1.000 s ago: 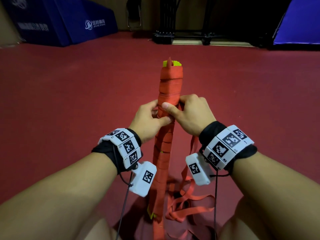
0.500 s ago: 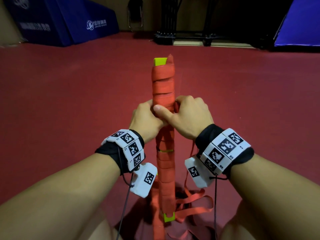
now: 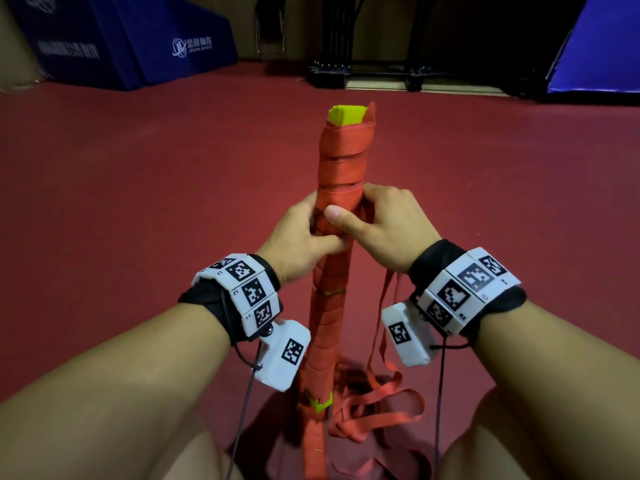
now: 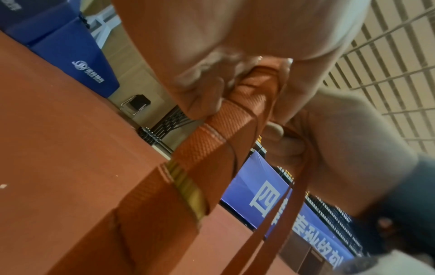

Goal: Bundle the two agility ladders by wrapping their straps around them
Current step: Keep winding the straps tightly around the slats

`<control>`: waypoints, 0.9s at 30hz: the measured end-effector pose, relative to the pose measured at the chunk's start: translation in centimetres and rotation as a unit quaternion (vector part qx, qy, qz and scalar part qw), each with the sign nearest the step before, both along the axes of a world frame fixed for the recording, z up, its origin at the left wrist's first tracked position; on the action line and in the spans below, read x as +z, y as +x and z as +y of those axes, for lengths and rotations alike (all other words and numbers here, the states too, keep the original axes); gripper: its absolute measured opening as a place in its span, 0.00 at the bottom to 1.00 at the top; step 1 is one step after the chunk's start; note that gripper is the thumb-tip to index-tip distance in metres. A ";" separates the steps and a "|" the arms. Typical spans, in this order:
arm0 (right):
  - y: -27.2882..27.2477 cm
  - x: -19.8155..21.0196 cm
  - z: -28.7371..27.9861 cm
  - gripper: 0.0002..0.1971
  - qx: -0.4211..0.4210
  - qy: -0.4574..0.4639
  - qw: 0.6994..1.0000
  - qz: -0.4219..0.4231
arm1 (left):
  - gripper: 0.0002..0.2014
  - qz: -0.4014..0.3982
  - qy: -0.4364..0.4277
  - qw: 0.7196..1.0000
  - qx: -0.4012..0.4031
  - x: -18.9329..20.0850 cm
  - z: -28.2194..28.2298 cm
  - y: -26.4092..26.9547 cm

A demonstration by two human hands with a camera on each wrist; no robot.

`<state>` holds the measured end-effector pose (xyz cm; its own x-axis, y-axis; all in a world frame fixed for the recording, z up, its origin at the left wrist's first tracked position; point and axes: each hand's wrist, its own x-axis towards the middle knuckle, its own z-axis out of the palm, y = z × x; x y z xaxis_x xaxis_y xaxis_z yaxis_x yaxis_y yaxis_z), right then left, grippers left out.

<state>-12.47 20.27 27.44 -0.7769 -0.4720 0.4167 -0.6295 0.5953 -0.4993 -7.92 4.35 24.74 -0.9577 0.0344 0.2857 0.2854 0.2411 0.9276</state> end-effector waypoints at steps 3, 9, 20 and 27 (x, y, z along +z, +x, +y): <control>0.0 0.2 0.3 0.25 0.012 0.003 1.000 -0.007 | 0.21 -0.006 0.008 1.000 -0.016 -0.3 -0.3 0.2; 0.0 0.3 0.2 0.27 0.000 0.003 0.999 -0.036 | 0.17 -0.022 -0.009 1.000 0.001 -0.6 -0.6 0.1; -0.4 0.4 0.7 0.22 0.066 -0.065 0.984 -0.150 | 0.20 -0.020 0.023 0.999 0.044 -0.3 -0.6 0.0; -0.5 0.7 0.7 0.28 0.054 -0.017 0.987 -0.152 | 0.17 -0.025 0.012 0.997 0.066 -0.6 -1.3 -0.2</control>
